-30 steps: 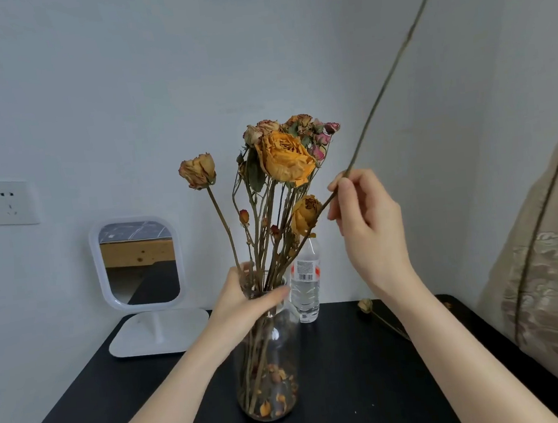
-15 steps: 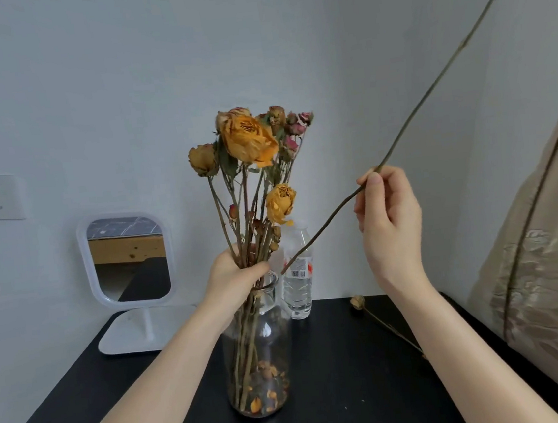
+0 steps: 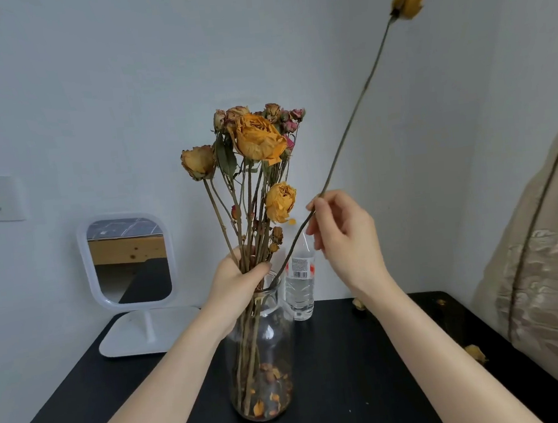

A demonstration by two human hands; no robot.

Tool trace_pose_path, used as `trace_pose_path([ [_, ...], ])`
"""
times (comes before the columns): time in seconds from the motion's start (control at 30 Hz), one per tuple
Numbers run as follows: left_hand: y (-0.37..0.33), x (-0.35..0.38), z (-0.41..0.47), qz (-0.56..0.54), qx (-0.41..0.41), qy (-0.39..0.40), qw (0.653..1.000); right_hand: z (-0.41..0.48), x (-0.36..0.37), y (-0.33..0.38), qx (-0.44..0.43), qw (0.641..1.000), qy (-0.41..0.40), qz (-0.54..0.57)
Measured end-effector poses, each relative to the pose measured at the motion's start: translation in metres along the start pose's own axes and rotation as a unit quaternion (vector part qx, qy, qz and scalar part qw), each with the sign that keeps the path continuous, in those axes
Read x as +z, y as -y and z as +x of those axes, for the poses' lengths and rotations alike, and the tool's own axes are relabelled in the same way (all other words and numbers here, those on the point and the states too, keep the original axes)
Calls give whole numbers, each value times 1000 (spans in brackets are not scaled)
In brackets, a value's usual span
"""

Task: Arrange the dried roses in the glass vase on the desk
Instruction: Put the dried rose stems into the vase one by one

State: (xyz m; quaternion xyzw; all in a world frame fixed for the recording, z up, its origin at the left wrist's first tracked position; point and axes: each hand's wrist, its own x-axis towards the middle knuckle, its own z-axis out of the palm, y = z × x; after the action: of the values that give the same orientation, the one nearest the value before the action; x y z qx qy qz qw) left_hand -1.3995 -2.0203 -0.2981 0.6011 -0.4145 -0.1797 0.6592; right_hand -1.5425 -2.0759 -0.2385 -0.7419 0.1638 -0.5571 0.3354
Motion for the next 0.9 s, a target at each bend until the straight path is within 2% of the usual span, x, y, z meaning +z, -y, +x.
trace_pose_path([
  [0.4,7,1,5,12,14,-10,1000,-18,24,-22,55,981,116,-146],
  [0.6,8,1,5,8,14,-17,1000,-19,30,-28,98,956,199,-190],
  [0.67,8,1,5,9,16,-12,1000,-14,24,-22,107,964,177,-165],
  [0.8,7,1,4,19,23,-8,1000,-4,7,0,83,993,73,-42],
  [0.9,6,2,4,24,22,-10,999,-1,3,10,54,997,49,-29],
])
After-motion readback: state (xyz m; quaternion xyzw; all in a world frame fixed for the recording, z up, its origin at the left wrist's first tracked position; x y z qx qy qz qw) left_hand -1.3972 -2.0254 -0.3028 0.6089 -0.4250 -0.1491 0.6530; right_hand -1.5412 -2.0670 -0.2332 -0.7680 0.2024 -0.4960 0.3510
